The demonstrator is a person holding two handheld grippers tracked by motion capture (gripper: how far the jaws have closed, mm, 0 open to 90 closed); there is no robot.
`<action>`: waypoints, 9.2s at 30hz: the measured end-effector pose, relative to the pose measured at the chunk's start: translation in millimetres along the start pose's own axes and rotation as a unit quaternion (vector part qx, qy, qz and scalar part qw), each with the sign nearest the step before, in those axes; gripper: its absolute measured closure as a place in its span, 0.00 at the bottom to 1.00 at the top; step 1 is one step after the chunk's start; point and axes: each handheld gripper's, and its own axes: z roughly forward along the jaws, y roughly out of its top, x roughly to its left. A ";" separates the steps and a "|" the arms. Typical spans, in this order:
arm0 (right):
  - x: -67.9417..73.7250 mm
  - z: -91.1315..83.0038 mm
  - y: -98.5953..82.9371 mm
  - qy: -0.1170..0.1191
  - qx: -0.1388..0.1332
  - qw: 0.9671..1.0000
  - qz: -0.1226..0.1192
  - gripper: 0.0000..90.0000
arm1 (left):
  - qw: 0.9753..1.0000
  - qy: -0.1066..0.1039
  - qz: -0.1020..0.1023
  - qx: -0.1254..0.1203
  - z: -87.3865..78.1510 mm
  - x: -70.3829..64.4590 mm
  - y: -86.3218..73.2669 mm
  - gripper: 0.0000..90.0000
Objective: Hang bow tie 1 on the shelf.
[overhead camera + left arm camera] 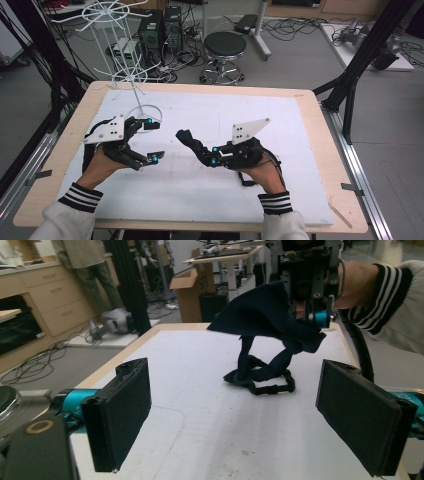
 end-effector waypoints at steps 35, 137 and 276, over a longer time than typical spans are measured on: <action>2.5 23.8 7.0 0.040 0.011 0.999 -0.030 0.93 | 0.995 -0.096 -0.026 0.016 39.3 -4.5 6.0 0.37; 27.0 -57.0 -76.4 -0.228 -0.099 0.967 0.052 0.01 | 0.987 0.119 -0.105 0.001 -40.8 26.3 29.5 0.86; 15.4 -84.1 -105.2 -0.276 -0.174 0.941 0.087 0.01 | 0.960 0.243 -0.126 0.050 -85.1 87.2 50.9 0.29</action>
